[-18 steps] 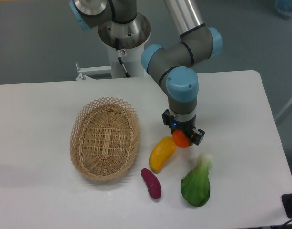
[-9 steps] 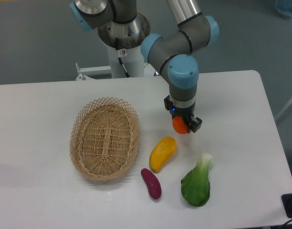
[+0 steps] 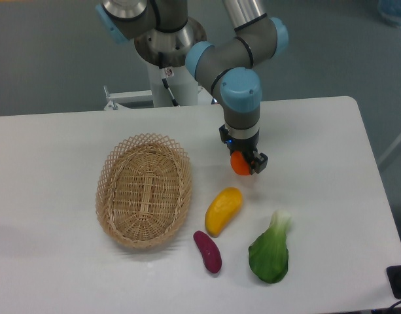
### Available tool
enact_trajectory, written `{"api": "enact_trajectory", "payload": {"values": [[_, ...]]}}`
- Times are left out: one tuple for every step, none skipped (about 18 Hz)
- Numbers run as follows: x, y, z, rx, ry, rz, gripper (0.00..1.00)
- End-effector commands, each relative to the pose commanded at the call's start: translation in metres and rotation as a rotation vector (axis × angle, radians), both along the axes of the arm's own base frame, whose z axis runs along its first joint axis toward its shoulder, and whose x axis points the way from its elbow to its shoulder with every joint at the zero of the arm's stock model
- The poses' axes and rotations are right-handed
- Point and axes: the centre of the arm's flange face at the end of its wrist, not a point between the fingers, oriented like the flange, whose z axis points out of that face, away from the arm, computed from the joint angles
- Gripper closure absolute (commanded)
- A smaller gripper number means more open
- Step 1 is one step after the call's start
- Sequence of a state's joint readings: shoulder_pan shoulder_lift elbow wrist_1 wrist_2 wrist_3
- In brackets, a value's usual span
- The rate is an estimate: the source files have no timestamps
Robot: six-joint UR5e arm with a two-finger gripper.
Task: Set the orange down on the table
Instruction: 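Lower the held orange onto the table beside the mango, then open the gripper, release the orange, and lift away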
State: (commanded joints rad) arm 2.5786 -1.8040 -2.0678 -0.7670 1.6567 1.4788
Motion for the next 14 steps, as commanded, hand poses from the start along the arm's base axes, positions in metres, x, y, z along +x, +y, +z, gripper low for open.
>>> {"api": "enact_trajectory", "payload": {"values": [[0.000,0.000,0.000,0.000,0.000,0.000,0.54],[0.000,0.000,0.000,0.000,0.000,-0.001,0.52],[0.000,-0.001,-0.001,-0.002,-0.003,-0.001,0.47],[0.000,-0.001,-0.001,-0.002,-0.003,-0.005,0.38],[-0.001,-0.002,-0.001,-0.002,-0.005,-0.002,0.24],[-0.002,-0.004,-0.002,-0.003,-0.006,0.003,0.18],[-0.004,-0.004,-0.001,0.000,-0.004,0.006,0.09],[-0.006,-0.006,0.000,0.002,-0.004,0.010,0.05],[-0.007,-0.006,0.001,0.005,-0.002,0.013,0.02],[-0.007,-0.006,0.001,0.007,-0.003,0.013,0.00],[-0.008,-0.006,0.002,0.009,-0.002,0.015,0.00],[-0.011,-0.007,0.003,0.014,0.000,0.022,0.00],[-0.014,-0.009,0.005,0.016,0.003,0.031,0.00],[-0.018,-0.008,0.009,0.029,0.006,0.040,0.00]]}}
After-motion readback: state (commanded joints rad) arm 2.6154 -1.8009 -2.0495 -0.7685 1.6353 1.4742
